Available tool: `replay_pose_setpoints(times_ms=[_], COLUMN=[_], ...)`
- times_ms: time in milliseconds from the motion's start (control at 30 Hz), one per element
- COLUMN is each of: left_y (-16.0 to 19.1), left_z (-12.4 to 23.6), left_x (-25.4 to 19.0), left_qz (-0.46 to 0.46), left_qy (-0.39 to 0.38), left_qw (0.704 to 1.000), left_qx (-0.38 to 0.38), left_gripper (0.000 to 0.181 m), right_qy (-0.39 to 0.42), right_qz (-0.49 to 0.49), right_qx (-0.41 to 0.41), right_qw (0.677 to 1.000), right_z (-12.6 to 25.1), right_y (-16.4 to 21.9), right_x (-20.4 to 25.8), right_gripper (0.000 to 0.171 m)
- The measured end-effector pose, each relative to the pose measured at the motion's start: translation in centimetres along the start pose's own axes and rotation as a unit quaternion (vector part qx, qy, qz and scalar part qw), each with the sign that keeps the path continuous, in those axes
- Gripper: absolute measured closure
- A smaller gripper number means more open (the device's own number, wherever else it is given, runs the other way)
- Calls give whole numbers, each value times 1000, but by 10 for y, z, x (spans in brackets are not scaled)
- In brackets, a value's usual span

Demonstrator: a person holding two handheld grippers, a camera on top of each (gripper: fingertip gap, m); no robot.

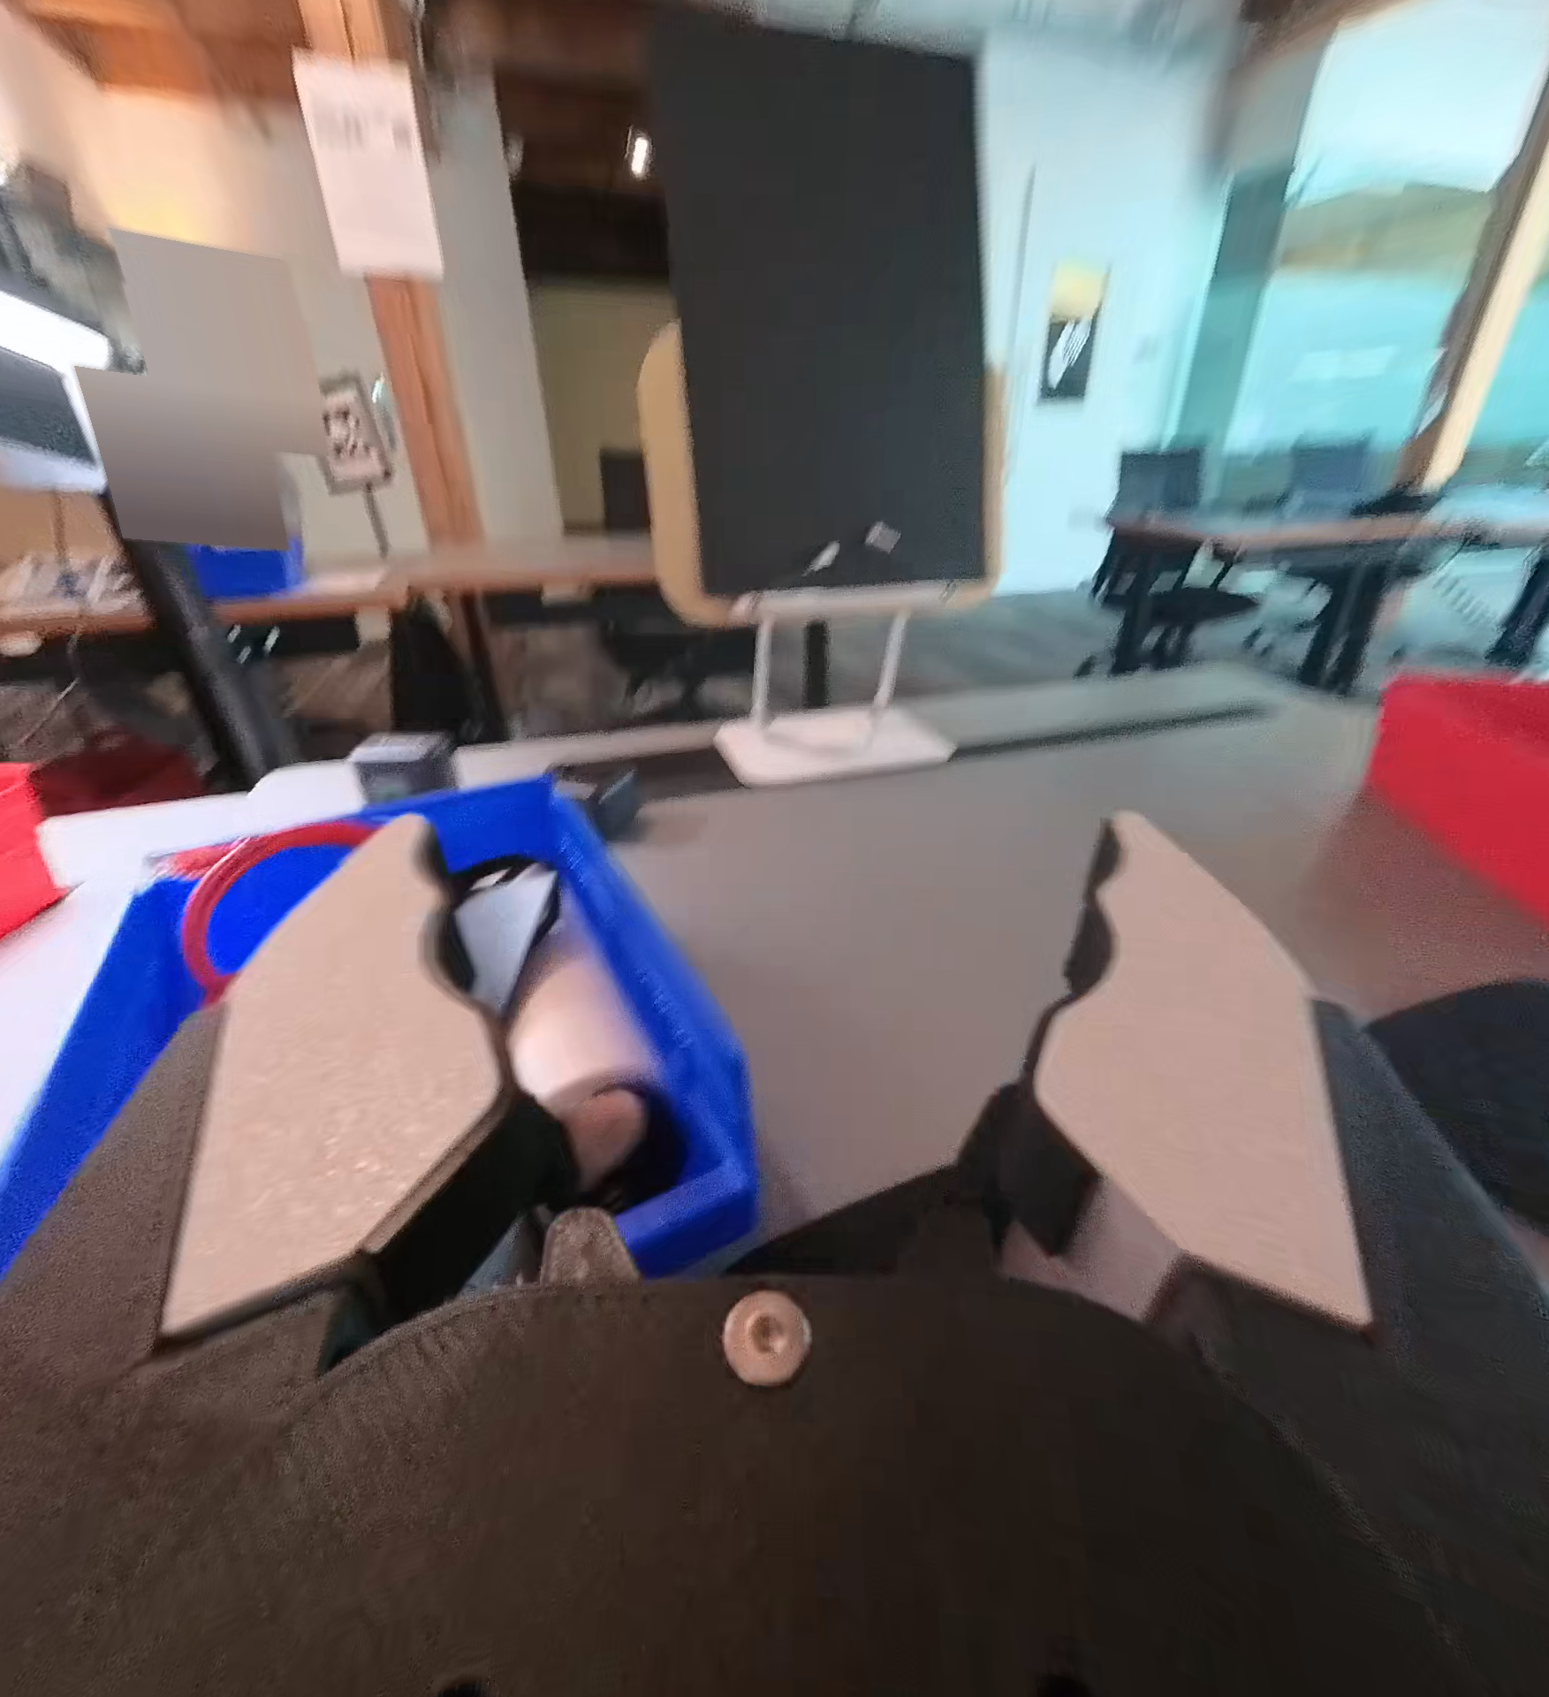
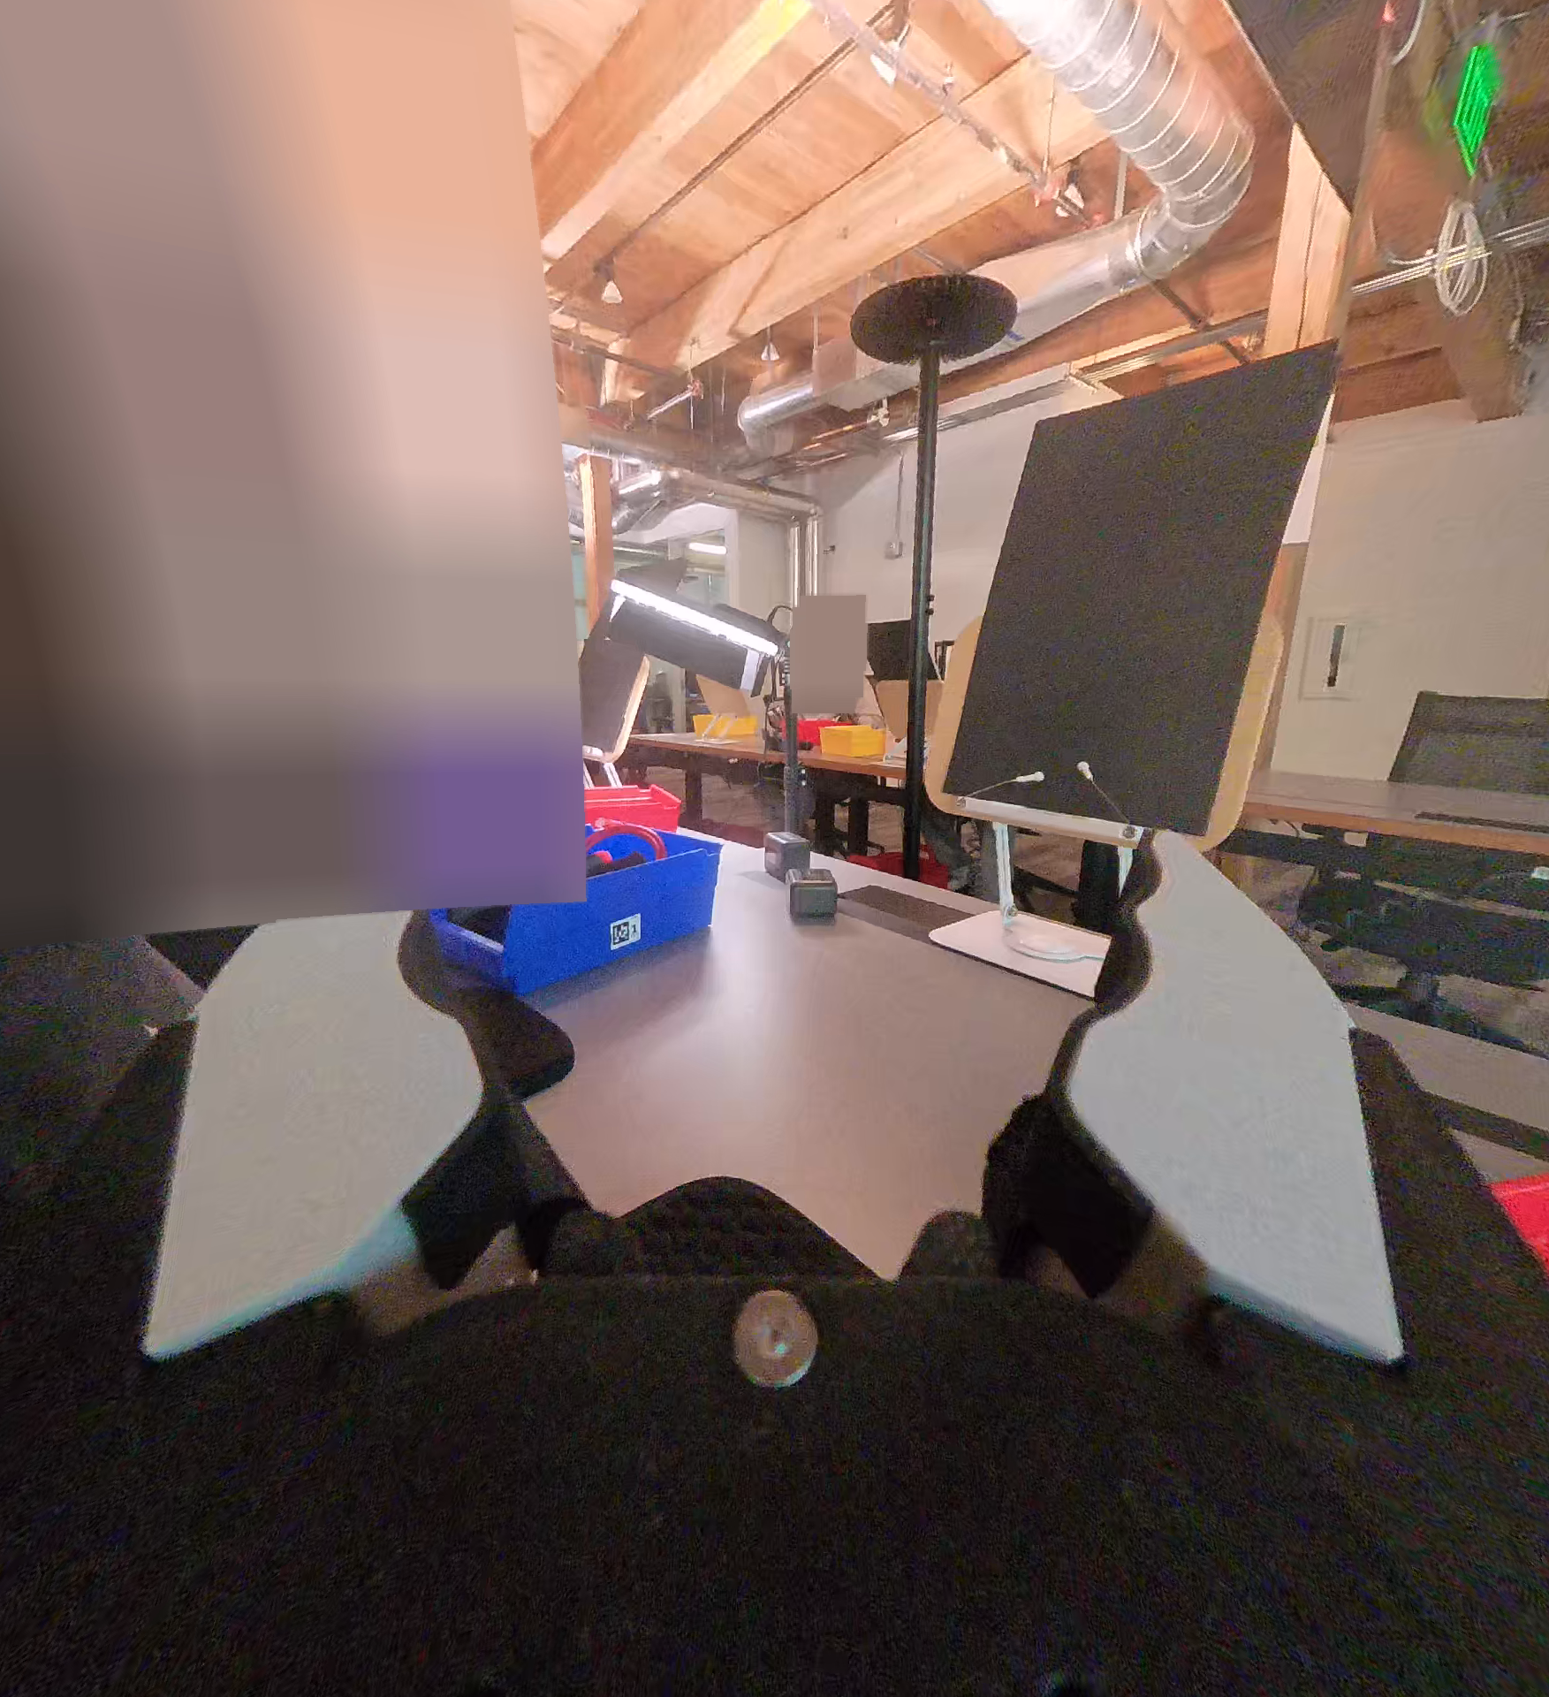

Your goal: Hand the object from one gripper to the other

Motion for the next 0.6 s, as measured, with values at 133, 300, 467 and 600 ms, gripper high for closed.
replay_pose_setpoints(times_ms=[133,300,467,600], left_y=[14,43,69,83], left_z=[-21,-41,-55,-68], left_x=[44,111,157,169], left_qz=[-17,4,-7,-32], left_qy=[-52,-128,-185,-186], left_qw=[991,945,889,856], left_qx=[121,299,420,482], left_gripper=[90,106,121,130], right_qy=[-7,-3,7,14], right_qz=[10,21,13,20], right_qx=[23,21,9,6], right_qw=[1000,1000,1000,1000], right_z=[-3,-1,4,7], right_y=[8,10,9,6], right_x=[1,0,-4,-4], right_gripper=[39,46,50,52])
Point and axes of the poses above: each gripper's, where its closed fingertips meet, z back along the fingers, y out of its underside, x = y × z across the jaws, the point moved 5 cm from there along z, back along the fingers, and after that the axes turned 8 degrees about z, right-handed, at the moved point
